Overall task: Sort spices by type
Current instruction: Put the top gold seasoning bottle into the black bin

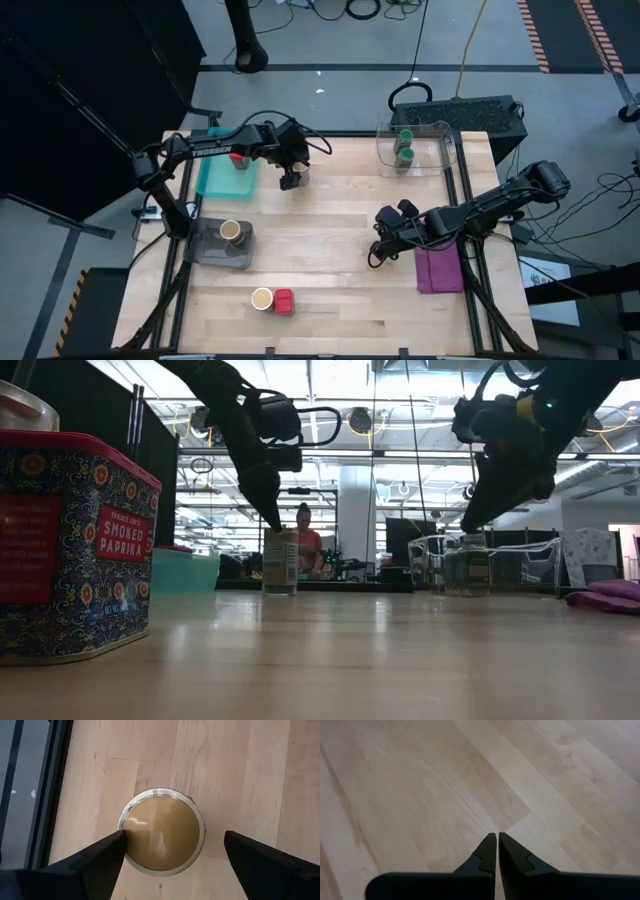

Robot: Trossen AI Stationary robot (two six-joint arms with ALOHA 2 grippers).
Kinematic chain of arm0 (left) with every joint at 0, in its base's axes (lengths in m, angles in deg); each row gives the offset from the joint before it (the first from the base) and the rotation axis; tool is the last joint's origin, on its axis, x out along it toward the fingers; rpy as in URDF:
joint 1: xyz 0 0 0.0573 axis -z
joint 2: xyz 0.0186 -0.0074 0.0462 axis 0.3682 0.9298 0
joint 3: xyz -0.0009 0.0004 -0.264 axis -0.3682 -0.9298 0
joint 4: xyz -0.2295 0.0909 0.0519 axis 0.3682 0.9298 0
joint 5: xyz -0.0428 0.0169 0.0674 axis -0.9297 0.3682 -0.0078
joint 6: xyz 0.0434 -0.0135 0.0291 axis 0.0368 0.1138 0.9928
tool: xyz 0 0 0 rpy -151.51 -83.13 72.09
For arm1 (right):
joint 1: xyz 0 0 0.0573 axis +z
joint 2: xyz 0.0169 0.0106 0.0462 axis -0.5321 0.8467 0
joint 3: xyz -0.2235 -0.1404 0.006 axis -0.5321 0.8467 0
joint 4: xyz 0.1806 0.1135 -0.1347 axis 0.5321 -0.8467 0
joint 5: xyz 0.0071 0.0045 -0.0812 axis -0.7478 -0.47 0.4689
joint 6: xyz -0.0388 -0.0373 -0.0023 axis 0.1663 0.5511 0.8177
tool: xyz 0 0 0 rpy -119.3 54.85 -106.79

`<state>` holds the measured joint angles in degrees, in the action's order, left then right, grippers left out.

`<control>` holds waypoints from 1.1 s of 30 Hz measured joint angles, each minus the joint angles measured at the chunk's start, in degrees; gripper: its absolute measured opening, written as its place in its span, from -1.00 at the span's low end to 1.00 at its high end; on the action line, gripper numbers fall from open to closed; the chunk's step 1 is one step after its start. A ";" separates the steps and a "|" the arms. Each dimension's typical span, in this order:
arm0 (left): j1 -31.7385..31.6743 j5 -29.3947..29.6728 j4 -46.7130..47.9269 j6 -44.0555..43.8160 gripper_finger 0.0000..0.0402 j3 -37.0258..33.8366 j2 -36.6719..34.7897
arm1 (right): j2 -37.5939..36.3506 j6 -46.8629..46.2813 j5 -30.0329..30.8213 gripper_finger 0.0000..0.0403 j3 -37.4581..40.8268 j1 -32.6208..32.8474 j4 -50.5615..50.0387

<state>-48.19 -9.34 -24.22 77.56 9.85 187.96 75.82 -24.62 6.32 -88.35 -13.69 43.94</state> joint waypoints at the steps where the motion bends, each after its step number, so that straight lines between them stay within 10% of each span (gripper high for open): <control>1: 0.00 0.00 0.02 0.00 0.70 0.00 0.00 | 0.00 0.00 0.02 -1.00 0.00 0.02 0.20; 33: 0.13 -0.02 1.53 1.75 0.70 0.03 -0.02 | 0.00 -0.41 -0.02 -1.00 0.00 0.01 0.88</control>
<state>-48.06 -9.36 -22.69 79.31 9.88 187.94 75.82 -25.03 6.29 -88.35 -13.68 44.81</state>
